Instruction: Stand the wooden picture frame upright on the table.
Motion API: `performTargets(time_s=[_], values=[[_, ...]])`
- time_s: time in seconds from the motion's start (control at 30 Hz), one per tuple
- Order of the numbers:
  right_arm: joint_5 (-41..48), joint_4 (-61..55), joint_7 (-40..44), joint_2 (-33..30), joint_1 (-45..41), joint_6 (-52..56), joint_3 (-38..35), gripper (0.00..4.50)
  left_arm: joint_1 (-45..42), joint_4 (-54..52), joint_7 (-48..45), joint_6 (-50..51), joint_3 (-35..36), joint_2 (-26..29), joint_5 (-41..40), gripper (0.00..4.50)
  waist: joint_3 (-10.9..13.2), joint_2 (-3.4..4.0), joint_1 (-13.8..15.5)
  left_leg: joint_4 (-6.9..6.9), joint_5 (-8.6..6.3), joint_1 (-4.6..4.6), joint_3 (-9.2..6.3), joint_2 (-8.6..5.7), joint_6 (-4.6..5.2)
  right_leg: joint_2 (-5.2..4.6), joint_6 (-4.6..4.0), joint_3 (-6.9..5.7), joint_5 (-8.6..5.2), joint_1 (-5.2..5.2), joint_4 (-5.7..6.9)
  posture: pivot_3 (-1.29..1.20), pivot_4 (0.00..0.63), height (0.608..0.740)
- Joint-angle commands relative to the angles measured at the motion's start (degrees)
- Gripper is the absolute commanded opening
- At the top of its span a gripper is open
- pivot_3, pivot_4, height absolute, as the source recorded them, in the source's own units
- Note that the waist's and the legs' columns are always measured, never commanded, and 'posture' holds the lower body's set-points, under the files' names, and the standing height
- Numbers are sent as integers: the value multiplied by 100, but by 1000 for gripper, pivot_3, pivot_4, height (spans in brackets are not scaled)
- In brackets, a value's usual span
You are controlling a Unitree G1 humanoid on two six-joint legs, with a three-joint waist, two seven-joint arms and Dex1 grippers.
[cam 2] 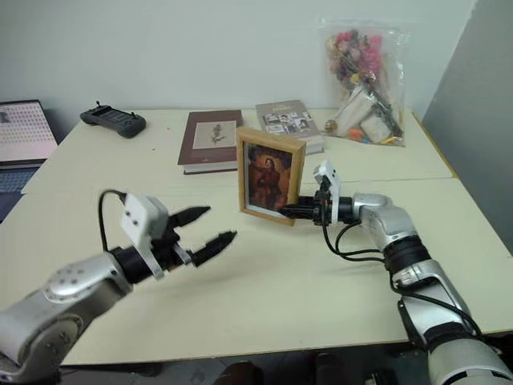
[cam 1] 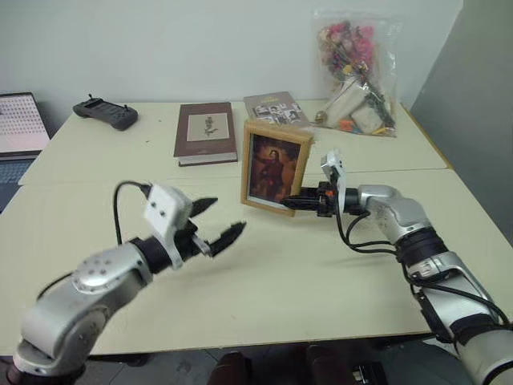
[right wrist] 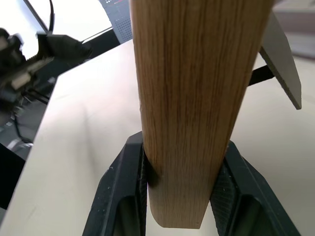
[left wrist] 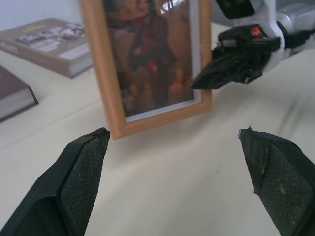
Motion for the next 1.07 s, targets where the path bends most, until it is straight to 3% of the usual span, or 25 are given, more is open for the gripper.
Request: performTargets(time_s=[0.03, 0.33, 0.4, 0.63, 0.8, 0.9, 1.07], values=[[-313, 324, 222, 251, -102, -259, -251, 1274, 175, -38, -192, -534, -48, -163, 633, 4500, 1, 1, 51, 3, -1, -6, 0, -2, 2, -1, 1, -1, 1, -4, 0, 0, 150, 740], [-1030, 994, 141, 674, 176, -966, -492, 1274, 498, 198, -514, -670, -102, -584, 951, 4500, 0, 0, 82, 6, -5, -1, 2, -1, 10, -2, 2, -1, 1, -1, 3, 0, 150, 740], [-1178, 941, 192, 656, 292, -1059, -486, 1979, 442, 284, -588, -680, -124, -638, 1016, 4500, -1, -1, 82, 6, -5, 1, 1, -1, 10, -2, 2, -1, 1, 0, 4, 0, 150, 740], [-1653, 517, 323, 306, 642, -1252, -462, 3395, 90, 786, -849, -753, -125, -761, 1221, 4500, -1, 0, 86, 6, -6, 8, 1, -1, 10, -1, 2, -2, 1, 7, 4, 0, 150, 740], [-1717, -957, 376, -644, 1324, -1014, -689, 4474, -435, 1289, -1218, -159, 249, -521, 765, 4500, -1, -1, 170, 10, -6, 3, -4, -6, 11, -5, 3, -10, 1, 12, 1, 0, 150, 740], [-1393, -2539, 334, -1308, 1745, -437, -1047, 4474, -1001, 1952, -1634, 175, 488, -79, 649, 4500, 2, 2, 189, 13, -8, -11, -16, -5, 15, -5, 5, -24, 1, 4, 3, 0, 150, 740], [-747, -4070, -212, -1661, 1792, 854, -1663, 4474, -1851, 3145, -2358, 389, 591, 492, 639, 4500, 4, 6, 61, 3, -8, 5, -20, 2, 15, 13, 5, -14, 1, 2, 9, 0, 150, 740]])
